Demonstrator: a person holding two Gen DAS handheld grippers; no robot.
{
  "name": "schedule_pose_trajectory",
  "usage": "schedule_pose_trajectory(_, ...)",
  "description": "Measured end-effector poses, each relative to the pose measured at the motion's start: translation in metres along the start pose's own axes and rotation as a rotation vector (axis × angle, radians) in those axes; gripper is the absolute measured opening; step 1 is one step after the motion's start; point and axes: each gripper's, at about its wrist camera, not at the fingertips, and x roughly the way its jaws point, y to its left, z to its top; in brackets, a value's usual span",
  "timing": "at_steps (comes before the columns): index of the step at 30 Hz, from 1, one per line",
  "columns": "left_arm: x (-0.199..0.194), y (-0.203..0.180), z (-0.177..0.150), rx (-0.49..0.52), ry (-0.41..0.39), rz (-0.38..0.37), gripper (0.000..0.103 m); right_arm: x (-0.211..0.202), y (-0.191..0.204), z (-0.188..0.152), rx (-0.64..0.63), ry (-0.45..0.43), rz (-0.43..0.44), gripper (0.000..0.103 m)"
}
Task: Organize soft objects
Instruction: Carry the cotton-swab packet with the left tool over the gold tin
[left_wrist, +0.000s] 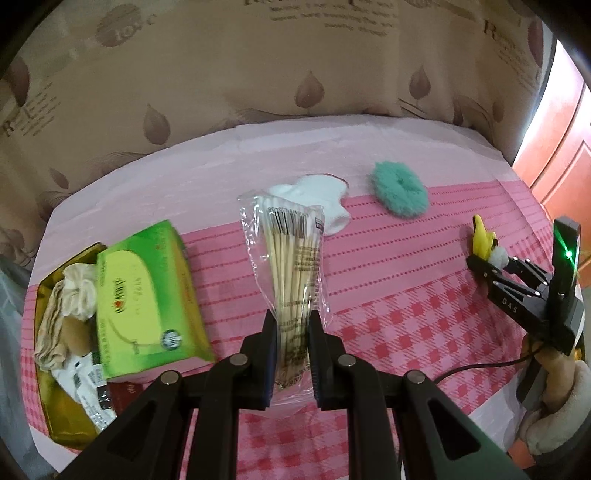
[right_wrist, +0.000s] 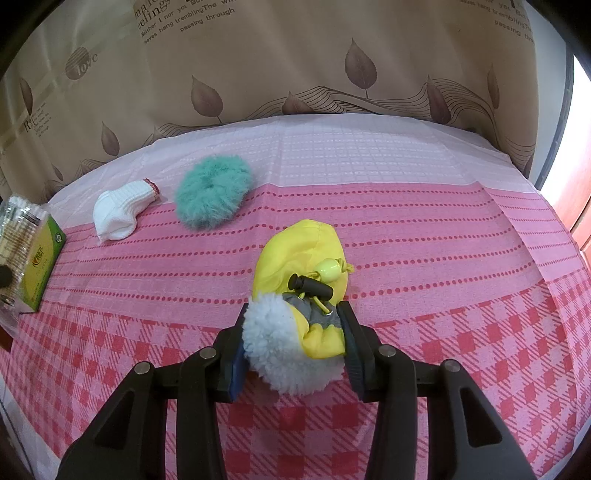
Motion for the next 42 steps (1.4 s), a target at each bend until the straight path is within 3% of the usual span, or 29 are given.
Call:
schedule_pose_trajectory(11, -0.023, 0.047, -0.005, -0.081, -0.031, 0.053, 0.015, 0.0, 0.0, 0.0, 0.001, 0.001, 0.0, 0.043)
schedule_pose_trajectory(20, -0.041, 0.103, -0.012, -0.161, -0.046, 0.142, 0.015, 0.0, 0.0, 0.0, 0.001, 0.002, 0.0, 0.043)
schedule_pose_trajectory(35, -0.048, 0.188, -0.035, -0.269, -0.02, 0.294, 0.015, 0.0, 0.0, 0.0, -0.001, 0.003, -0.003, 0.043)
schedule_pose_trajectory(42, -0.037, 0.222, -0.044, -0.316, 0.013, 0.308, 0.015, 0.001, -0.001, 0.001, -0.006, 0.004, -0.006, 0.043)
